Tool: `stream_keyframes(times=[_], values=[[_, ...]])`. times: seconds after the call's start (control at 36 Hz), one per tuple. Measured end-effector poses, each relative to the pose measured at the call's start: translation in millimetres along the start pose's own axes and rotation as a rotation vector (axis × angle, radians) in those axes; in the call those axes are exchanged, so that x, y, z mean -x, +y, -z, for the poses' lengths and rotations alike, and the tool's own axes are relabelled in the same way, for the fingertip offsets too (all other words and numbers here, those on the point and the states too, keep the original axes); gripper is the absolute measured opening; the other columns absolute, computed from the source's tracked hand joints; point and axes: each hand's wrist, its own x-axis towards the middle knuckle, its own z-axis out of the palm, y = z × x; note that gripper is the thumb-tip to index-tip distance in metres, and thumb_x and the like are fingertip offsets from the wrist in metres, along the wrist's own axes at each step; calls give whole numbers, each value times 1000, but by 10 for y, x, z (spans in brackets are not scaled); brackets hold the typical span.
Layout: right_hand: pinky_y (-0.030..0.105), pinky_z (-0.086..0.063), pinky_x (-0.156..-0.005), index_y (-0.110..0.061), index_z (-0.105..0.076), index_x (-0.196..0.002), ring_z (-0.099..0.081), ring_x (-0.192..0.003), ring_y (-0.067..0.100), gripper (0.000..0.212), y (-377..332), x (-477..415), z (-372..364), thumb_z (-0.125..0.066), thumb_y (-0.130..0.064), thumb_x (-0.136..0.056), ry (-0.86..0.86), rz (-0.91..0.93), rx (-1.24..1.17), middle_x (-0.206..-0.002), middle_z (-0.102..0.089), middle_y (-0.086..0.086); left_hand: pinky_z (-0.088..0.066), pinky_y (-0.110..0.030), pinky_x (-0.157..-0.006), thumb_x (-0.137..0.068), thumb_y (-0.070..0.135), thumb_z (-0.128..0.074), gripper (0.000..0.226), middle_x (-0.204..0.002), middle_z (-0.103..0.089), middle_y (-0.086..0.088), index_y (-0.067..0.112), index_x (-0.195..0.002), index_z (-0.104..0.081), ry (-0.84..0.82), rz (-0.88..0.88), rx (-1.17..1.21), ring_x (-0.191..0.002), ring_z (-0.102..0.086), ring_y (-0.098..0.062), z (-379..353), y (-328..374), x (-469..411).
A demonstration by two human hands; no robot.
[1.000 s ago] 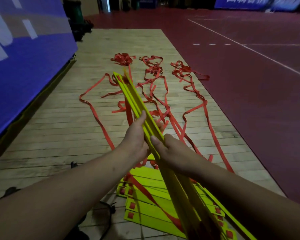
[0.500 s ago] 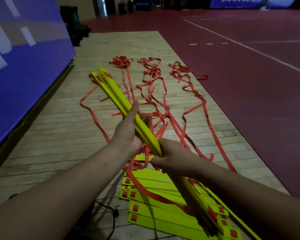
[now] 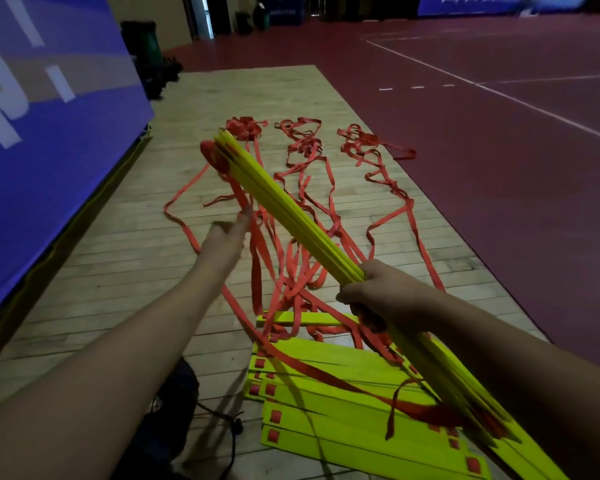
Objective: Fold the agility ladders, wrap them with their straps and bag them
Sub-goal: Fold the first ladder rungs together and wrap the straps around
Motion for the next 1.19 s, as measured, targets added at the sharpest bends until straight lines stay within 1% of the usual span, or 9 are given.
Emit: stream_keyframes(times=[0.08, 0.19, 0.31, 0.39, 0.5, 0.67, 1.0, 1.11, 1.19], values=[[27, -39, -47, -9, -50, -71, -43, -43, 18, 27, 16, 22, 7, -59, -9, -96, -54, -27, -104, -54, -45, 4, -40, -44, -110, -63, 56, -82, 96, -140, -52, -8, 12, -139, -42, -39, 89, 69, -122, -52, -23, 126, -156, -233], [29, -38, -49, -6, -50, -75, -42, -46, 18, 23, -32, 23, -8, -59, -10, -96, -141, 0, -102, -59, -44, 6, -30, -34, -109, -72, 25, -86, 96, -151, -41, 3, 16, -150, -31, -123, -11, 136, -133, -36, -12, 131, -226, -330], [30, -39, -50, -6, -51, -81, -43, -49, 18, 20, -32, 37, 4, -61, -12, -97, -201, 32, -83, -63, -45, 8, -40, -38, -113, -89, 6, -70, 39, -118, -66, 0, 17, -122, -53, -120, -27, 317, -123, -57, -21, 78, -165, -342], [29, -38, -49, -6, -52, -82, -42, -50, 18, 19, -12, 39, 28, -63, -13, -96, -192, 51, -129, -64, -44, 7, -58, -35, -89, -95, -2, -57, 13, -84, -64, -6, 6, -104, -61, -189, -11, 466, -80, -72, -20, 92, -84, -233], [28, -36, -46, -10, -49, -69, -41, -45, 17, 30, 43, 3, 67, -62, -11, -96, -82, 109, -245, -56, -44, 5, -59, -36, -57, -98, 10, -56, 16, -60, -55, -10, -2, -107, -62, -397, 30, 361, -50, -63, -22, 161, -38, -5], [27, -36, -46, -10, -51, -70, -42, -45, 17, 28, 106, -60, 126, -60, -11, -97, 122, 135, -492, -58, -46, 5, -53, -32, -55, -101, 2, -45, 21, -64, -63, -15, -1, -114, -60, -717, -44, -51, -59, -64, -28, 18, 57, 323], [29, -56, -67, -4, -65, -100, -68, -74, 20, 29, 35, -168, 88, -60, -33, -100, 364, 256, -701, -84, -71, 6, -38, -21, -48, -108, 27, -39, 17, -65, -44, 4, 18, -100, -52, -622, -295, -187, -54, -43, -11, -540, 238, 779], [40, -59, -90, -10, -63, -121, -74, -101, 23, 43, -10, -216, 13, -59, -46, -98, 365, 251, -708, -108, -76, 9, -44, -28, -61, -106, 38, -39, 23, -79, -52, 6, 23, -123, -43, -631, -381, -324, -63, -51, -5, -652, 221, 890], [40, -61, -82, -15, -63, -115, -75, -98, 27, 38, -74, -210, 16, -62, -47, -96, 344, 246, -805, -103, -77, 12, -50, -44, -97, -100, 50, -37, 56, -123, -62, -4, 21, -148, -30, -671, -376, -419, -110, -61, -20, -677, 164, 887]])
